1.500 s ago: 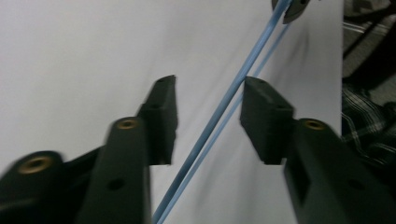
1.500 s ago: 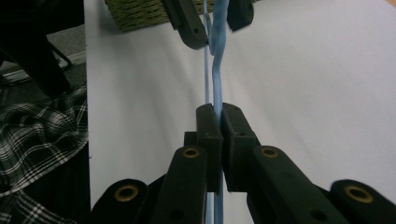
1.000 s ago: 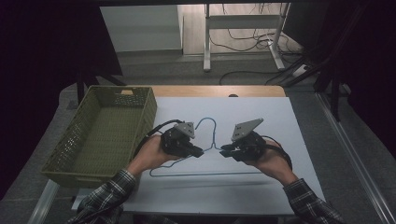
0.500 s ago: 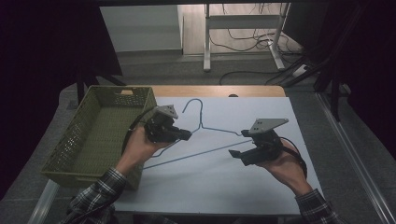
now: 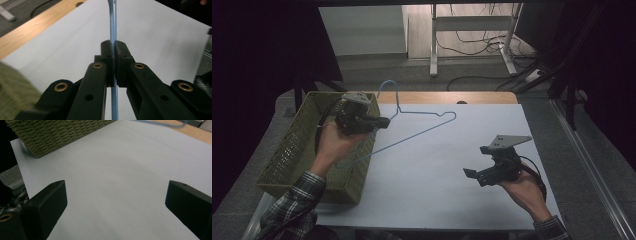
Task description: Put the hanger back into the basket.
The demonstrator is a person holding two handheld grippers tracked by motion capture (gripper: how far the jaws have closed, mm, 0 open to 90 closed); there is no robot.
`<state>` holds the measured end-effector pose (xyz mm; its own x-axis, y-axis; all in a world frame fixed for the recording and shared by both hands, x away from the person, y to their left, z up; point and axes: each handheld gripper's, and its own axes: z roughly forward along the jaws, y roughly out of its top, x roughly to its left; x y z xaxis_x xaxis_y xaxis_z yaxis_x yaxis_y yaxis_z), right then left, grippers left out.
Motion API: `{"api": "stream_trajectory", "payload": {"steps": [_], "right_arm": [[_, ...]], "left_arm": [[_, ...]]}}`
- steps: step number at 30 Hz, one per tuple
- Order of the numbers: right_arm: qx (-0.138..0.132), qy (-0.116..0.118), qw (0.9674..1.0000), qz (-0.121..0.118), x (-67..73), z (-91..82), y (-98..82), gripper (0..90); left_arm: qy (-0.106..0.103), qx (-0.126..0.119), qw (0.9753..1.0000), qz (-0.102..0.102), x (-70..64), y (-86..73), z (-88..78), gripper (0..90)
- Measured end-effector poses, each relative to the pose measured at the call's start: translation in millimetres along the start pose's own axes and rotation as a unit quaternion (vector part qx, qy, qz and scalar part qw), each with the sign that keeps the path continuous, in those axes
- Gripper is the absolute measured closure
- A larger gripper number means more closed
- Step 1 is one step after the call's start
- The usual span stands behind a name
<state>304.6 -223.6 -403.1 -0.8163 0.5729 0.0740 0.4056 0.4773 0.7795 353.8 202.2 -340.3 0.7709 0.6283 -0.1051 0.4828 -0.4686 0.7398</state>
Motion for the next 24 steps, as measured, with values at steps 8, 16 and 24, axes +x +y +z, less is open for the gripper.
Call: {"api": "stream_trajectory", "payload": {"steps": [8, 16, 24], "right_arm": [[-0.004, 0.004, 0.9998, 0.019, -3.5, 1.7, -20.8, 0.8], [0.006, -0.014, 0.9996, 0.024, -4.3, 3.9, -40.1, 0.0], [0.009, -0.024, 0.9992, 0.029, -2.5, -0.6, -52.8, 0.0]], "left_arm": [[0.045, -0.011, 0.9985, -0.029, 25.6, -20.0, -27.6, 87.5], [0.086, -0.026, 0.9944, -0.055, 49.4, -45.5, -59.3, 87.5], [0.128, -0.04, 0.9873, -0.086, 71.5, -77.6, -92.6, 87.6]]}}
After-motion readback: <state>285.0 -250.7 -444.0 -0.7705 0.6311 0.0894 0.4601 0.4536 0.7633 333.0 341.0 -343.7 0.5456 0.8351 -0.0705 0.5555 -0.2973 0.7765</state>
